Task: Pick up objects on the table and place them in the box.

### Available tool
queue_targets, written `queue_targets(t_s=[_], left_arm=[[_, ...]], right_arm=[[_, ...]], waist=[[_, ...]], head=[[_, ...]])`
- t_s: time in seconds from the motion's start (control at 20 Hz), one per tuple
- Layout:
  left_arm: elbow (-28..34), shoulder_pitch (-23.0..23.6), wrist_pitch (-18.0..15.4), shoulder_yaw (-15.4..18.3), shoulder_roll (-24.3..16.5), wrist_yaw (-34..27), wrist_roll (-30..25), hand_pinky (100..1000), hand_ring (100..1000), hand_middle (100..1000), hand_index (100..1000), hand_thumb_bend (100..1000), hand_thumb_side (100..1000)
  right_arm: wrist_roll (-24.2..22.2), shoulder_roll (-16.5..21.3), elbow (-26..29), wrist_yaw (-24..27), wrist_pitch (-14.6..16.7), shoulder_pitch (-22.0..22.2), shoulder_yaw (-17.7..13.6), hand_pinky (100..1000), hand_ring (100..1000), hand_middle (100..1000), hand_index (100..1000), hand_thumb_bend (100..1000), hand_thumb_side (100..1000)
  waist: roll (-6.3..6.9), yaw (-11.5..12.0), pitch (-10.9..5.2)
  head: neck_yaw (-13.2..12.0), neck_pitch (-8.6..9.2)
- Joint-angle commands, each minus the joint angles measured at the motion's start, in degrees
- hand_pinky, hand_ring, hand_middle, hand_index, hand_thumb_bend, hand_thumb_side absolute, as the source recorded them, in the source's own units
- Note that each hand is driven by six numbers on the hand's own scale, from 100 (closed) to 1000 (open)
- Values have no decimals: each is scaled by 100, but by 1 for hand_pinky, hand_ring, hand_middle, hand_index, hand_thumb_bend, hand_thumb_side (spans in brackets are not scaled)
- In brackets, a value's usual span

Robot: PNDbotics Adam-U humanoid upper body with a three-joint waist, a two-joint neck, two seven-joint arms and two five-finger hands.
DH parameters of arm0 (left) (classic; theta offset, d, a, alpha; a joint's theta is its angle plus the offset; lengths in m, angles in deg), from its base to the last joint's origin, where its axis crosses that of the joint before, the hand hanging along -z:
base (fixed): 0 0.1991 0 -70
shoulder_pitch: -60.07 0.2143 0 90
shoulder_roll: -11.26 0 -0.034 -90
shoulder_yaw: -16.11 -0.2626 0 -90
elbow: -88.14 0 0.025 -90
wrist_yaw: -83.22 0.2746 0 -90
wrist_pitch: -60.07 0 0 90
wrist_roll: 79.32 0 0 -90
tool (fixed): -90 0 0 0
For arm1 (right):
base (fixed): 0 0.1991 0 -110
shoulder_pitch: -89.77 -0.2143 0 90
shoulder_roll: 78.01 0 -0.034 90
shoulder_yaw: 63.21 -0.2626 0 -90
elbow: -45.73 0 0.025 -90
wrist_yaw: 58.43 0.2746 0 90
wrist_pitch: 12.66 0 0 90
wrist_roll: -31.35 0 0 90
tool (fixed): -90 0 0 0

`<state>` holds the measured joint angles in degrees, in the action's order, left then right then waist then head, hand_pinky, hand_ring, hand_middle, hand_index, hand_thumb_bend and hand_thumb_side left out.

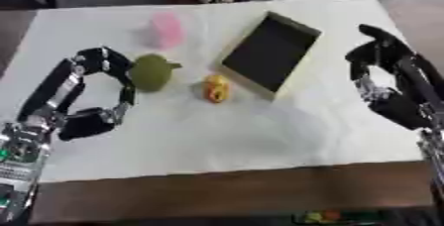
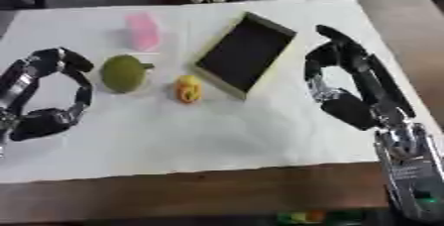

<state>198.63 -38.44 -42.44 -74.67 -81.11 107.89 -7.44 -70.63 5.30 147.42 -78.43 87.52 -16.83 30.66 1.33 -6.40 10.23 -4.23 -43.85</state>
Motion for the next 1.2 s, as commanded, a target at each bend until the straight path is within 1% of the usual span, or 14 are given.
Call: queue_targets(t_s=[0.05, 0.15, 0.25, 0.3, 0.35, 0.45, 0.85, 0.9, 1.0, 1.1, 1.2], left_arm=[[156, -140, -82, -101, -502, 96, -96, 700, 723, 682, 604, 100, 100], [144, -220, -130, -193, -741, 108, -163, 706, 727, 689, 651, 119, 100], [133, -314, -176, -291, -963, 106, -244, 716, 731, 699, 695, 160, 110], [117, -359, -190, -333, -1056, 99, -287, 716, 731, 699, 695, 160, 110], [100, -418, -208, -387, -1148, 103, -336, 722, 734, 705, 713, 190, 117], [71, -520, -235, -467, -1316, 88, -414, 724, 735, 707, 722, 199, 119], [51, -568, -248, -490, -1389, 49, -464, 724, 735, 707, 722, 199, 119], [86, -624, -282, -546, -1445, 83, -498, 757, 749, 739, 812, 332, 166], [-35, -857, -426, -779, -1678, 226, -642, 762, 751, 743, 818, 349, 169], [-265, -1142, -601, -1064, -1962, 401, -817, 776, 757, 752, 830, 390, 172], [-485, -1447, -770, -1367, -2250, 521, -1005, 779, 758, 755, 832, 401, 175]], right_arm=[[-10, 111, 135, 51, 21, -73, -35, 730, 722, 633, 959, 100, 603], [-9, 116, 134, 53, 21, -77, -32, 730, 722, 632, 960, 100, 603], [-8, 121, 132, 56, 21, -77, -29, 730, 722, 632, 960, 100, 604], [-8, 122, 132, 58, 22, -77, -28, 730, 722, 632, 960, 100, 604], [-8, 124, 132, 59, 23, -77, -26, 730, 722, 632, 960, 100, 604], [-3, 124, 134, 62, 24, -79, -24, 730, 723, 632, 960, 100, 604], [5, 125, 135, 62, 24, -79, -23, 730, 723, 632, 960, 100, 604], [2, 142, 133, 67, 29, -75, -4, 731, 724, 630, 959, 100, 605], [-7, 148, 129, 91, 44, -89, 44, 731, 724, 630, 959, 100, 605], [1, 140, 127, 109, 50, -102, 59, 731, 725, 631, 959, 100, 602], [16, 127, 127, 121, 52, -113, 62, 731, 725, 631, 959, 100, 601]], waist=[[12, -29, -59], [19, -53, -55], [26, -73, -53], [28, -80, -52], [34, -92, -52], [38, -106, -49], [39, -110, -48], [76, -166, -65], [105, -298, -74], [99, -359, -77], [78, -390, -72]], head=[[-7, -27], [-10, -27], [-10, -27], [-11, -27], [-12, -27], [-12, -27], [-11, -27], [-21, -27], [-68, -27], [-86, -27], [-94, -27]])
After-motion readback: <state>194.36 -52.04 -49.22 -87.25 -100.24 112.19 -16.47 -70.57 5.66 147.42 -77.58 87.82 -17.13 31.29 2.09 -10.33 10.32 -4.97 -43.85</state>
